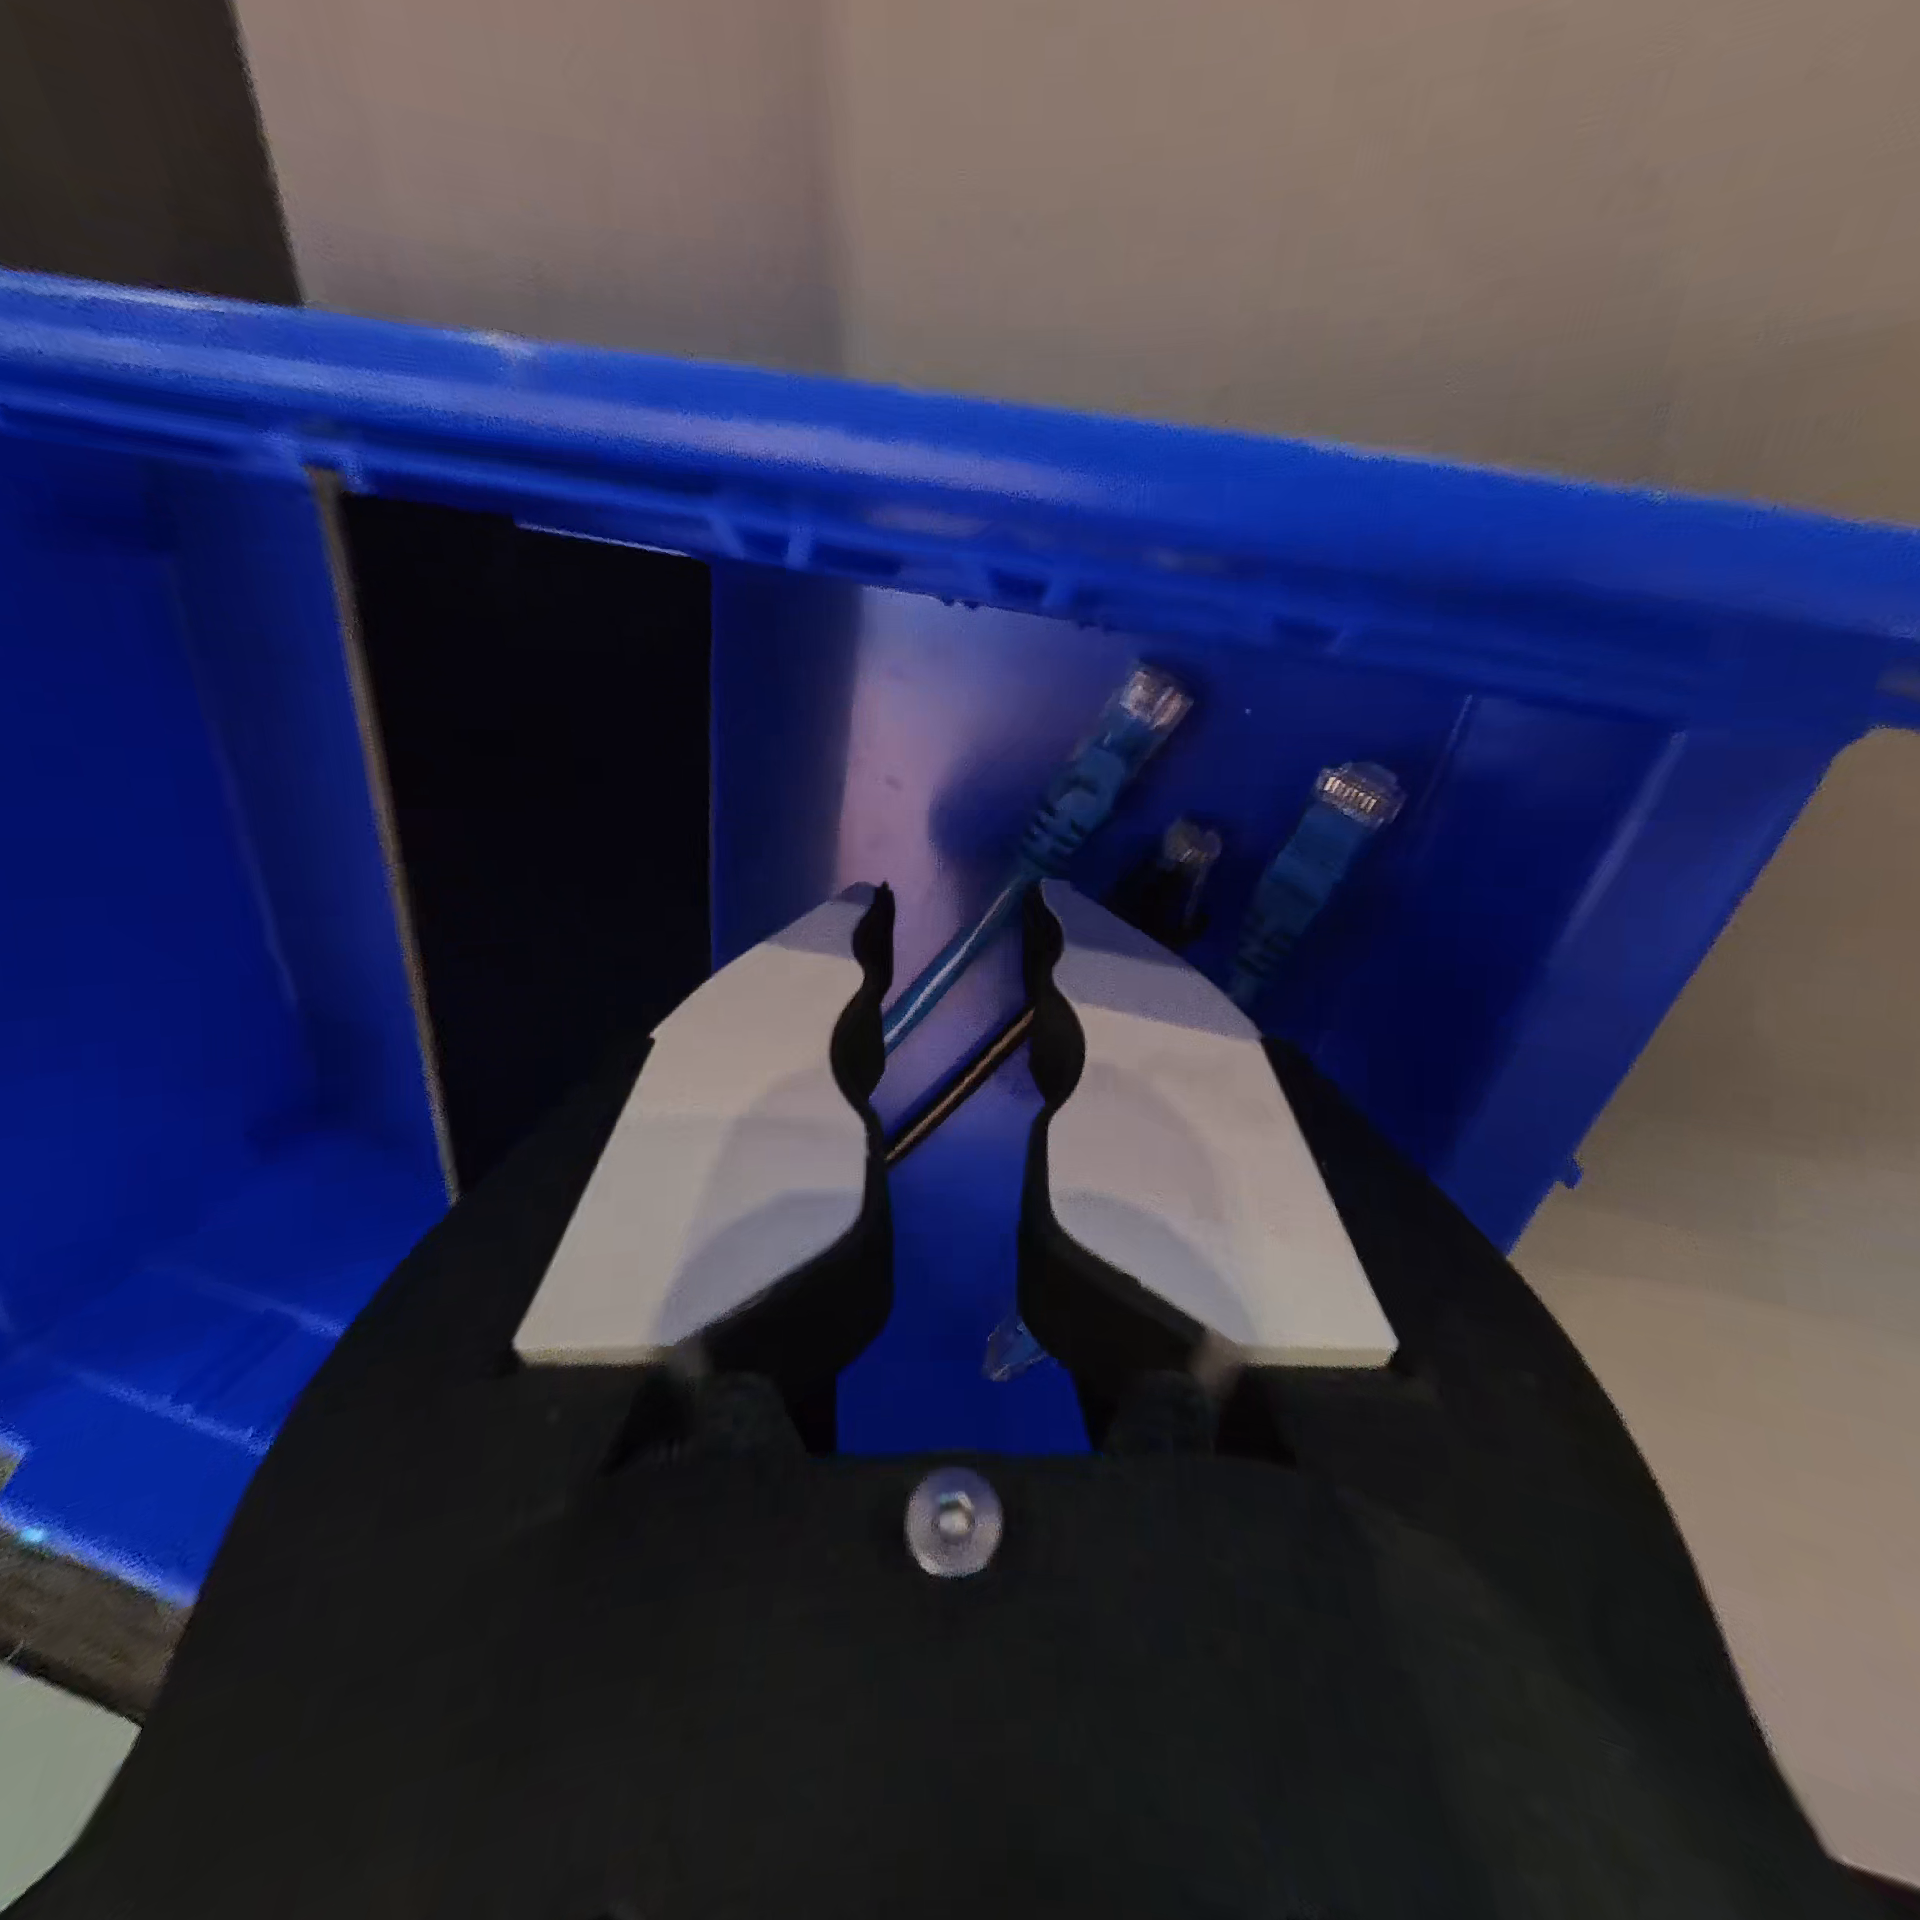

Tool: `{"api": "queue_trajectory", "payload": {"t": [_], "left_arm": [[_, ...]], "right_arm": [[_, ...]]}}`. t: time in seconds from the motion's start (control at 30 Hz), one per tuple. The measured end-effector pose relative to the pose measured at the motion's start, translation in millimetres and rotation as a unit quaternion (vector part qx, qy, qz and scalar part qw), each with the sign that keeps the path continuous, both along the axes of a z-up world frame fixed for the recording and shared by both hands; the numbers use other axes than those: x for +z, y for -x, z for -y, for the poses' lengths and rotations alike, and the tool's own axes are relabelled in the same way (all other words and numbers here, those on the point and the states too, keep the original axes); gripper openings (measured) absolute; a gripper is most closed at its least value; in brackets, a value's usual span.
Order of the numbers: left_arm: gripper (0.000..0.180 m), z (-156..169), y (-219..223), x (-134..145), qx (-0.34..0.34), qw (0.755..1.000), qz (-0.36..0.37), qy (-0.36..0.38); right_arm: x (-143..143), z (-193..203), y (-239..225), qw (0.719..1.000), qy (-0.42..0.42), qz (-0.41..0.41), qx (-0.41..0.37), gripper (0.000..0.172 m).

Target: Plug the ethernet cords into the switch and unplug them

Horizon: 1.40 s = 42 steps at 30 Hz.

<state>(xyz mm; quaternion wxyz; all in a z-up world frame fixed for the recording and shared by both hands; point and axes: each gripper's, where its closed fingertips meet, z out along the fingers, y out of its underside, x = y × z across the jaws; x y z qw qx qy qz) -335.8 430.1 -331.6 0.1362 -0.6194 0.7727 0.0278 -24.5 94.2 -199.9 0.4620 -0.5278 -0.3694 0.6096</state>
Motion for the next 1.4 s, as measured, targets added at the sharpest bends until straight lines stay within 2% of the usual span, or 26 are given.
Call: {"api": "queue_trajectory", "payload": {"t": [0.03, 0.27, 0.33, 0.43, 0.5, 0.6, 0.7, 0.87, 1.1, 1.23, 1.33, 1.4], "left_arm": [[0.024, 2.0, 0.7, -3.0, -0.008, 1.000, -0.006, 0.008], [0.026, 16.0, -13.6, -5.8, -0.032, 0.997, 0.026, 0.065], [0.025, 18.8, -8.6, -14.2, -0.041, 0.996, 0.000, 0.075], [0.025, 22.9, -9.7, -15.5, -0.046, 0.994, 0.005, 0.096], [0.017, 26.1, -11.3, -16.0, -0.048, 0.993, 0.014, 0.107], [0.014, 25.5, -11.6, -15.8, -0.049, 0.994, 0.021, 0.097], [0.012, 13.6, -9.1, -9.3, -0.041, 0.998, 0.031, 0.044], [0.011, -1.7, -4.3, 37.8, -0.003, 0.996, 0.093, -0.015], [0.011, 4.7, 4.2, 119.0, 0.028, 0.988, 0.143, -0.059], [0.010, 46.4, -21.8, 175.5, 0.016, 0.981, 0.176, -0.074], [0.011, 99.2, -62.7, 189.2, -0.007, 0.981, 0.189, -0.039], [0.011, 135.8, -92.0, 186.7, -0.021, 0.981, 0.195, 0.001]], "right_arm": [[0.2, -0.3, 0.5, 1.000, 0.001, 0.000, -0.002, 0.075], [1.0, -2.6, 1.1, 1.000, 0.003, -0.002, -0.020, 0.075], [0.9, -3.8, 2.2, 1.000, 0.005, -0.005, -0.025, 0.075], [1.0, -4.1, 6.0, 1.000, 0.006, -0.007, -0.030, 0.075], [0.8, -3.9, 9.1, 0.999, 0.006, -0.005, -0.032, 0.075], [1.2, -4.0, 13.1, 0.999, 0.006, -0.006, -0.034, 0.075], [1.9, -3.7, 16.4, 0.999, 0.005, -0.006, -0.036, 0.075], [4.4, -1.6, 19.7, 0.999, -0.001, -0.002, -0.039, 0.075], [9.5, 2.8, 22.5, 0.999, -0.013, 0.004, -0.037, 0.075], [15.2, 10.1, 21.5, 0.999, -0.022, 0.007, -0.045, 0.075], [18.1, 16.3, 19.2, 0.998, -0.025, 0.001, -0.058, 0.075], [16.1, 20.6, 18.6, 0.997, -0.029, 0.009, -0.068, 0.075]]}}
